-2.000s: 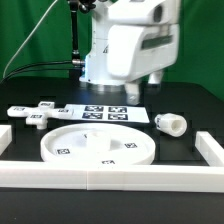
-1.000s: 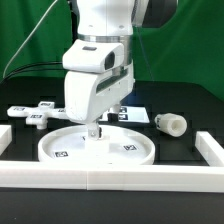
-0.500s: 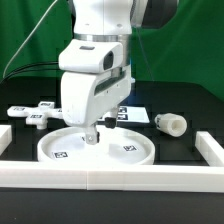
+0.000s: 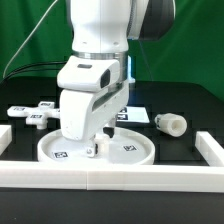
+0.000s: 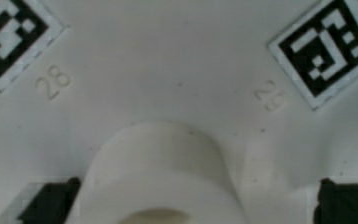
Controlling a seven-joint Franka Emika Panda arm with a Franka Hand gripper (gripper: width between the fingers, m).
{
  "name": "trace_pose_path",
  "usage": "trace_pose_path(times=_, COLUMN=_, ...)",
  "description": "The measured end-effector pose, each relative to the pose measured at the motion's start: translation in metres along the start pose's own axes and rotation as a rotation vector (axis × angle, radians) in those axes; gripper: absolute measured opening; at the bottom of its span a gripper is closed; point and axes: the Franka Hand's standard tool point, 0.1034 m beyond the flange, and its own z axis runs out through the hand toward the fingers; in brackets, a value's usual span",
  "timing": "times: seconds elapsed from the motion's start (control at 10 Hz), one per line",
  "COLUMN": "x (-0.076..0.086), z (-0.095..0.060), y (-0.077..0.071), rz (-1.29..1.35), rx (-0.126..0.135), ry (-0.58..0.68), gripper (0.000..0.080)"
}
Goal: Assemble round table
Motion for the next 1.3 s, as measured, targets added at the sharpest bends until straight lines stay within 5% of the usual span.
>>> trace_pose_path(times=0.2, x=0.001, z=0.0, y=0.0, rz=0.0, rx=0.0, ry=0.0, gripper=0.0649)
trace_pose_path(times=0.4, x=0.001, z=0.0, y=0.0, rz=0.0, rx=-0.001, ry=0.001, gripper=0.0404)
trace_pose_path(times=1.0, x=0.002, z=0.0, y=0.0, rz=-0.005, rx=-0.002, ry=0.001, gripper=0.0407)
trace_pose_path(times=1.3, x=0.024, z=0.0, y=0.001, rz=-0.046, rx=-0.009, ry=0.009, gripper=0.0407)
